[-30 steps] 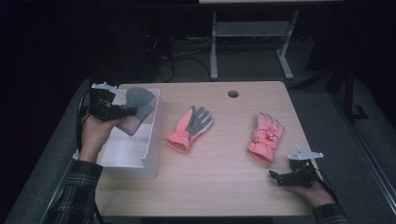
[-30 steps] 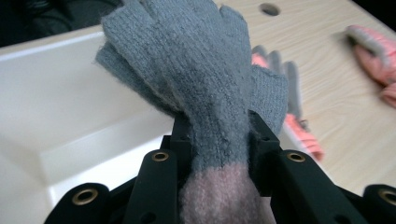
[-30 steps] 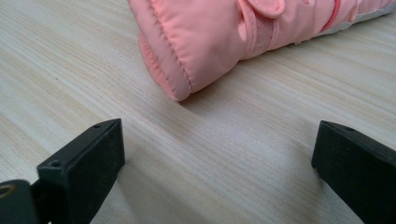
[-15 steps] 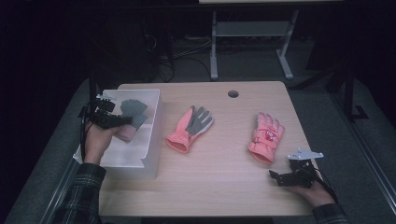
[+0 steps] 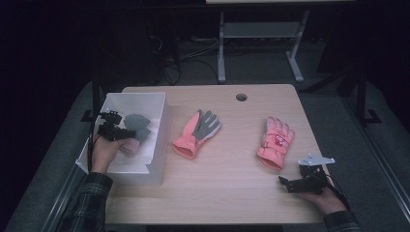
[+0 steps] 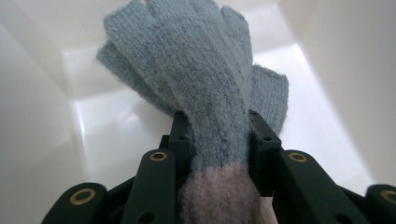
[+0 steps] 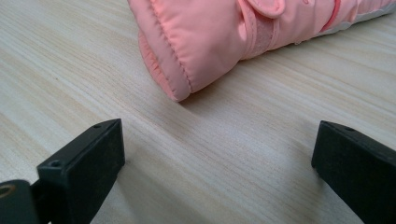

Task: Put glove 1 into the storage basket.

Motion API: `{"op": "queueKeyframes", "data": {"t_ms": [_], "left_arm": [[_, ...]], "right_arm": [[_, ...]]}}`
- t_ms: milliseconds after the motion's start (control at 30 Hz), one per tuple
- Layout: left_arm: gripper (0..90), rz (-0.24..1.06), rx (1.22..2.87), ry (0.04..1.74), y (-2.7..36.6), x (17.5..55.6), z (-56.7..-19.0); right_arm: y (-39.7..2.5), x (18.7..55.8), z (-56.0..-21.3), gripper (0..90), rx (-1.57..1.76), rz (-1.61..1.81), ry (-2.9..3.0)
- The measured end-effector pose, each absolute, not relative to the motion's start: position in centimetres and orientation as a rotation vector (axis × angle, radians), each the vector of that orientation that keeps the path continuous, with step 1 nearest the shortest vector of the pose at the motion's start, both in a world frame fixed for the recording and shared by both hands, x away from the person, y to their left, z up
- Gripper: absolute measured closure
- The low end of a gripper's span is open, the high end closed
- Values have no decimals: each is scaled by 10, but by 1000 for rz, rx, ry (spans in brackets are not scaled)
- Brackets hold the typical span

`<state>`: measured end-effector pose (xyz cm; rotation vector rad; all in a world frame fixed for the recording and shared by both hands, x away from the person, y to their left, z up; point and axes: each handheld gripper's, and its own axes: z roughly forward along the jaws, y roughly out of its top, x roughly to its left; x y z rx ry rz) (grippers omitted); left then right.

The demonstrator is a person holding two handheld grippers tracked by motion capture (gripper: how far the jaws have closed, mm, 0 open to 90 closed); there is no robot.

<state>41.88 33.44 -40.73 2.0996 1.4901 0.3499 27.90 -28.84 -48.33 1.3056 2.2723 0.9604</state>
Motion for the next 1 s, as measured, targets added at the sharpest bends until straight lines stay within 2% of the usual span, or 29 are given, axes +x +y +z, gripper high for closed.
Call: {"op": "queueKeyframes", "data": {"t_ms": [267,433,600,767,1000], "left_arm": [[660,347,2145,1512,332,418,-419],[606,356,2160,1523,330,419,-421],[469,378,2175,1548,326,421,-424],[301,467,2204,1562,320,421,-424],[203,513,2165,1526,316,419,-404]], "right_arm": [[-288,279,-483,21,1305,960,2273],[-288,279,-483,21,1305,960,2272],[-289,279,-483,21,1304,960,2273],[-288,279,-483,21,1306,961,2273],[-289,279,-483,21,1305,960,2273]]}}
